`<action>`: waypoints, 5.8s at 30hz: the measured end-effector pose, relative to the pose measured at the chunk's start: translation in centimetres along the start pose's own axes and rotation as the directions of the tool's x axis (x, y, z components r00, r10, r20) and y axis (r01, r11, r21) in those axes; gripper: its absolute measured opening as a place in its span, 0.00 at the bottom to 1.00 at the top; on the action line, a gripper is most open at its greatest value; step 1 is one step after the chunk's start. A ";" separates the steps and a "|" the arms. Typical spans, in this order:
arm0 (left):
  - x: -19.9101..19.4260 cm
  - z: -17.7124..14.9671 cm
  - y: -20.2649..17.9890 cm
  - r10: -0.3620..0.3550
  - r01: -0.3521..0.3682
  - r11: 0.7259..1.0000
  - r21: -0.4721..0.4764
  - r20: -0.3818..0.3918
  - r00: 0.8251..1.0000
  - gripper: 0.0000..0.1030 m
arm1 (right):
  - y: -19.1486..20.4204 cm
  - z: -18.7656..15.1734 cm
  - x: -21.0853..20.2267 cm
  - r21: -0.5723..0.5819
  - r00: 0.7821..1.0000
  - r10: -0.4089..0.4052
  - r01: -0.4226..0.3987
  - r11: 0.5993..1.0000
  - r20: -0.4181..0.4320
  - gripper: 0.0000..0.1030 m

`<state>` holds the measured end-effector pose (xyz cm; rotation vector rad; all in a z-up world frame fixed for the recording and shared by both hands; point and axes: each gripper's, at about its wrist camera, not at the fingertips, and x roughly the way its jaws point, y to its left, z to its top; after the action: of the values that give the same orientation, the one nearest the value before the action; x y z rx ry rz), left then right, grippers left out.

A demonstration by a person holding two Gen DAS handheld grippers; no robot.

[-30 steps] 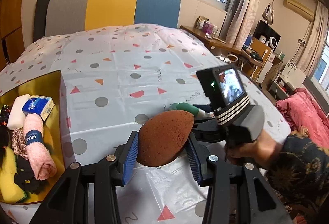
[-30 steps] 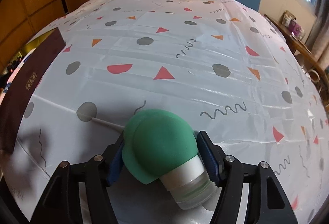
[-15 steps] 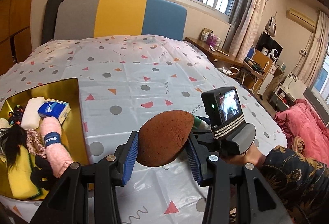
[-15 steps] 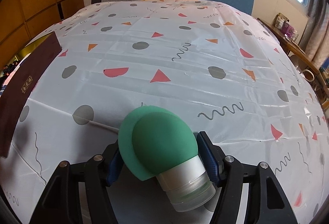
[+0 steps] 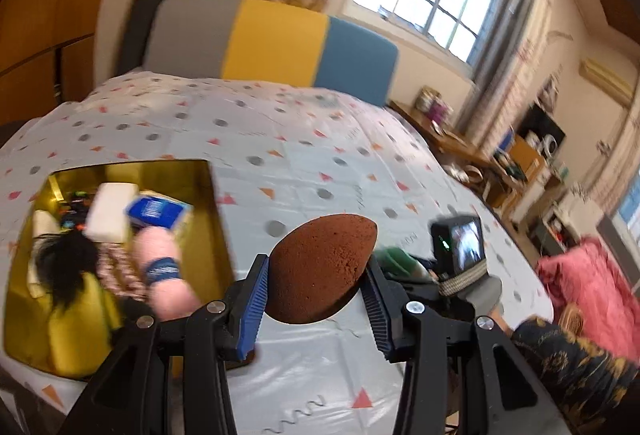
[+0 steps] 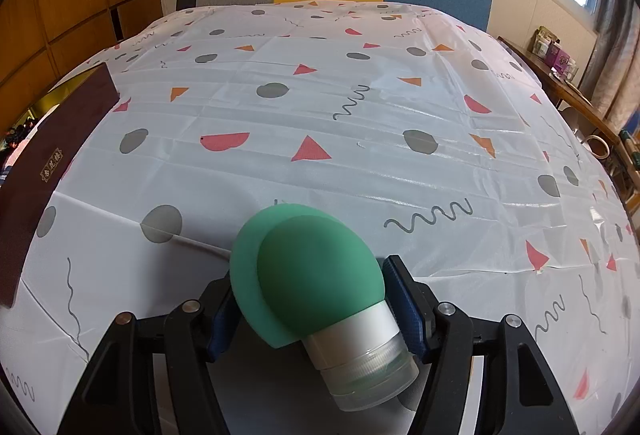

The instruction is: Organize soft objects

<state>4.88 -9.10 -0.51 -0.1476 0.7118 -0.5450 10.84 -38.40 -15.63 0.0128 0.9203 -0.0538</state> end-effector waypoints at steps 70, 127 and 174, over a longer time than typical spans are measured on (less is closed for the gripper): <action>-1.4 -2.5 12.7 0.257 -0.273 0.946 -0.174 -0.113 0.960 0.62 | 1.0 0.6 -0.5 0.017 0.998 0.010 -0.009 1.000 -0.055 0.52; -4.8 -4.9 16.0 0.341 -0.361 0.911 -0.199 -0.127 0.931 0.62 | 33.5 12.4 0.8 -0.374 0.958 0.266 -0.287 0.882 -0.107 0.48; -8.2 -3.9 9.6 0.542 -0.531 0.837 -0.132 0.072 0.837 0.64 | 23.2 0.3 -14.4 -0.004 0.974 0.108 -0.109 0.994 0.200 1.00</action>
<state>1.23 3.60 -1.67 -0.0688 0.6410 0.0451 3.60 -14.66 -4.23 0.0633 0.7171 0.0426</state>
